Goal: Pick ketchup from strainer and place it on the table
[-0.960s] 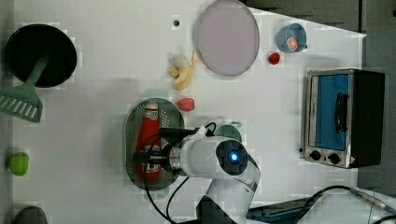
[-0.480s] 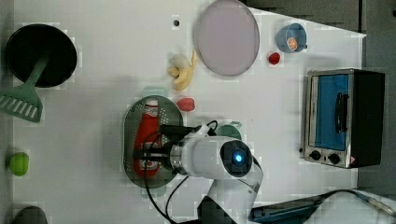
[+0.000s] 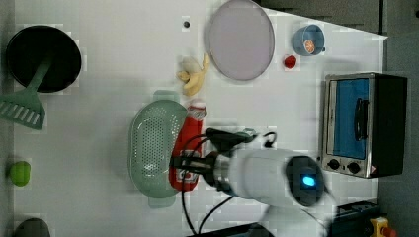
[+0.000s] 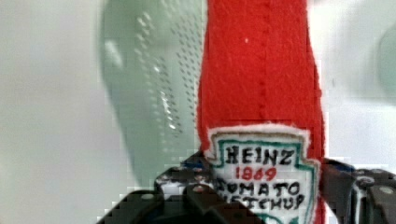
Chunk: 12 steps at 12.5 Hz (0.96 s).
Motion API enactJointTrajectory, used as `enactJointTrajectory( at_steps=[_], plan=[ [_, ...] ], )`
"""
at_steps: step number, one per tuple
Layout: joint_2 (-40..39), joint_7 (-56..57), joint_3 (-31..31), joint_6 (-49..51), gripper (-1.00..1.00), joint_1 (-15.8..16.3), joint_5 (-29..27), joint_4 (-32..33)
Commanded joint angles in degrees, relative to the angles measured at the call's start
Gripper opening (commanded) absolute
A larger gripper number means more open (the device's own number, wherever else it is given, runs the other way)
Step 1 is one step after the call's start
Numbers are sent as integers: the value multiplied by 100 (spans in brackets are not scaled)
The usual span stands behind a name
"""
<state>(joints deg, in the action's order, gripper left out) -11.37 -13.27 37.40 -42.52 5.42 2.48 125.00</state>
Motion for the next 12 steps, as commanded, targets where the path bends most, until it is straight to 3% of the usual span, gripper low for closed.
enactJointTrajectory(
  at_steps=[1,6,12],
  plan=[
    [461,960,-177,594,25,-397,-277,-310],
    [790,2389,-1210,932,25,-1007,-276,-404],
    [778,3837,-2817,874,25,-1342,-272,-61]
  ],
)
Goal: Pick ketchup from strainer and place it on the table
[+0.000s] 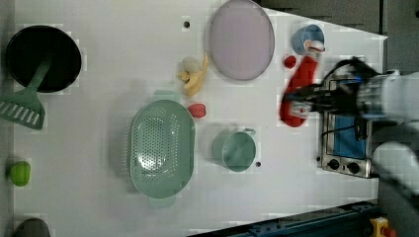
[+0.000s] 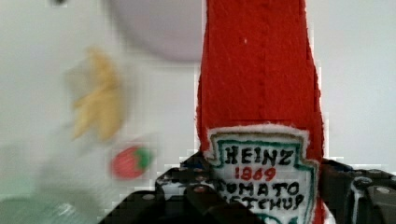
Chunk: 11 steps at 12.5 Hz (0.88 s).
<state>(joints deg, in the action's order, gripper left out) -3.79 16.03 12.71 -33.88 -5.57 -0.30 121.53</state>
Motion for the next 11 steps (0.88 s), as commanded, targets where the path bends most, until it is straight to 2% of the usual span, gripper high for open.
enactJointTrajectory(
  at_steps=[1,4,7,11],
  plan=[
    [12,1138,-577,-76,25,-253,5,405],
    [-81,1306,-991,-487,25,-259,5,825],
    [-499,1305,-1004,-1144,25,-249,5,1125],
    [-1352,1305,-979,-1922,25,-231,5,1168]
  ],
)
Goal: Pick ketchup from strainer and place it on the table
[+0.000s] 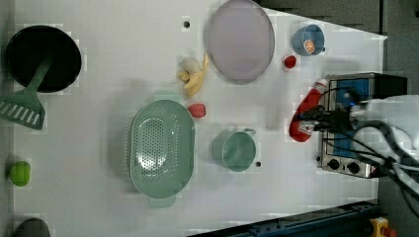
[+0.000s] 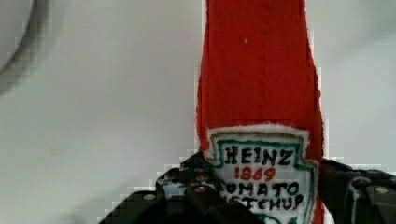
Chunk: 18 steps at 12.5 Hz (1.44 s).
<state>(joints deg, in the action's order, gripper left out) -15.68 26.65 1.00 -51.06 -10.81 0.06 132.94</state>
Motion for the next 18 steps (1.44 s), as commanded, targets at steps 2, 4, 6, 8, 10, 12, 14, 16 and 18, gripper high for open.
enactJointTrajectory(
  at_steps=[2,4,6,8,10,12,14,16,18],
  plan=[
    [-466,244,186,-472,25,290,-31,28],
    [-608,242,172,-630,51,289,-31,31],
    [-506,235,172,-607,95,289,-33,18],
    [-96,182,205,-431,100,290,-41,-61],
    [477,-106,285,197,100,295,-92,-320],
    [998,-559,331,1289,100,298,-92,-753],
    [1385,-872,329,2458,100,298,-93,-1306],
    [1599,-1166,322,3174,100,297,-93,-1937],
    [1673,-1354,323,3604,100,298,-93,-2559]
  ],
)
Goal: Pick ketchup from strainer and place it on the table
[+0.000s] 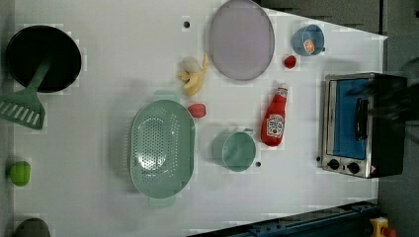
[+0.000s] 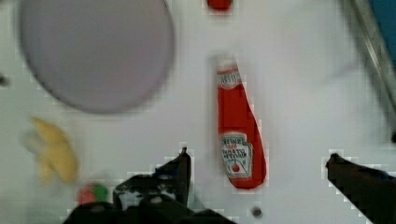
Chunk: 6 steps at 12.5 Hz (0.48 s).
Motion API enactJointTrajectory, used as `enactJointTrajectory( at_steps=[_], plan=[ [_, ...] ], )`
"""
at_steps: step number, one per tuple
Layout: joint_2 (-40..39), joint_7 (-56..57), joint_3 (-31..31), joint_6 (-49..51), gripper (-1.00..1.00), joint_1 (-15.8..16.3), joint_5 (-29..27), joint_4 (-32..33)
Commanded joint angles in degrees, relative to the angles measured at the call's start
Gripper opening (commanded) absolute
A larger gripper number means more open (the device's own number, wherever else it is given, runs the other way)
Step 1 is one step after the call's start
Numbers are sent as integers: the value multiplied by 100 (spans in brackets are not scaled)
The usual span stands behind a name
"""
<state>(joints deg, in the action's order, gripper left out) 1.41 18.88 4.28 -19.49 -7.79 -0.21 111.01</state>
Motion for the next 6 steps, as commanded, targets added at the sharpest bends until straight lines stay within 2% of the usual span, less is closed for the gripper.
enactJointTrajectory(
  at_steps=[1,3,6],
  plan=[
    [-36,-690,-10,691,100,-5,-62,-659],
    [-36,-846,-36,1185,100,-10,-58,-1081],
    [-34,-846,-38,1211,100,-13,-46,-1245]
  ],
)
